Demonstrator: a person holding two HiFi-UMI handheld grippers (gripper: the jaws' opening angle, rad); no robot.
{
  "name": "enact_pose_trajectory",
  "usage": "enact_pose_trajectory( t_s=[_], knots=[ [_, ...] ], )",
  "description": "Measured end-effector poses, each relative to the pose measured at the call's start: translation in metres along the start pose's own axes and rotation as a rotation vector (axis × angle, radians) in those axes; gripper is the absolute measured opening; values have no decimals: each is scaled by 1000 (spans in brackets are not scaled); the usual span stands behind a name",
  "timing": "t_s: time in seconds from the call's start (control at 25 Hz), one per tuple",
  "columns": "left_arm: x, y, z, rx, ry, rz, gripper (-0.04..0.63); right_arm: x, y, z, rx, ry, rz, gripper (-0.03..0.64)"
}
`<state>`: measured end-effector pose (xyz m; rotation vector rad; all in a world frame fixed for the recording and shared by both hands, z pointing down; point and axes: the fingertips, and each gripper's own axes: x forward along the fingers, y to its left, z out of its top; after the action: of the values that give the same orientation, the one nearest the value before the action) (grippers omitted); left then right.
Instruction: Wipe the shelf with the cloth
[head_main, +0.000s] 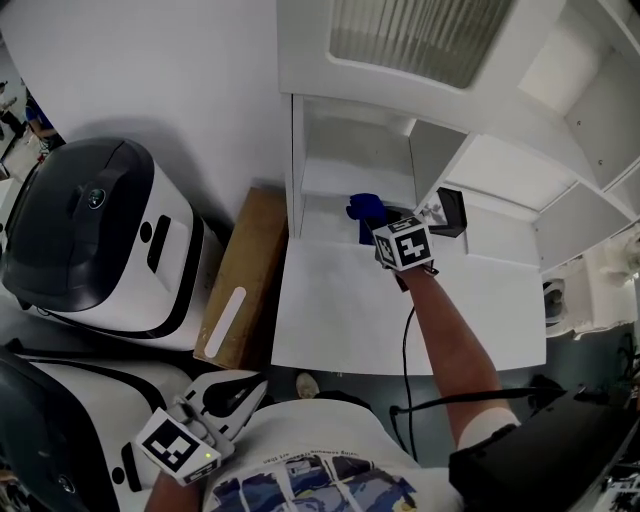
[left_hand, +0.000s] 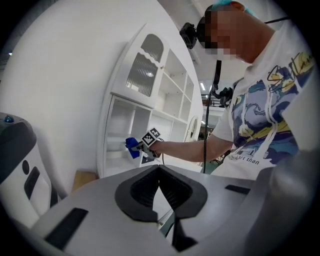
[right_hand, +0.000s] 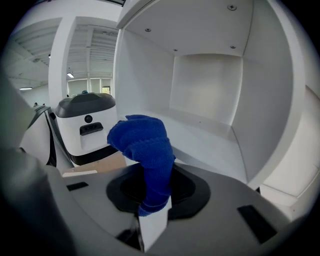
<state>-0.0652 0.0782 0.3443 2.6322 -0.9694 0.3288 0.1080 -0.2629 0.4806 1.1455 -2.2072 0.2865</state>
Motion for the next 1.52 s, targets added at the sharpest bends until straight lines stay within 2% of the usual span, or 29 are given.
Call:
enact_pose_trajectory(
  t_s=[0.2, 0.48, 0.72, 0.84, 1.0, 1.12, 1.32, 1.52],
  knots=[
    [-13, 14, 1, -20, -7, 17, 12, 21, 36, 22, -12, -11, 47, 98],
    [-32, 42, 1, -9, -17, 17, 12, 47, 79, 45, -12, -24, 83, 98],
    [-45, 66, 4, -22, -10, -30, 12, 57, 98, 47, 16, -21, 67, 98],
    [-49, 76, 8, 0, -6, -73, 12, 57, 102, 38, 47, -10, 46, 98],
    [-51, 76, 10, 17, -8, -146, 12, 61, 97, 2, 130, 36, 2, 98],
    [-52, 80, 3, -6, 12, -167, 12, 70, 84, -33, 206, 71, -48, 98],
    [-30, 84, 4, -29, 22, -134, 12, 94, 49, -67, 257, 109, -104, 98],
    [-1, 74, 8, -39, 38, -79, 12, 131, 19, -59, 224, 62, -113, 98]
  ],
)
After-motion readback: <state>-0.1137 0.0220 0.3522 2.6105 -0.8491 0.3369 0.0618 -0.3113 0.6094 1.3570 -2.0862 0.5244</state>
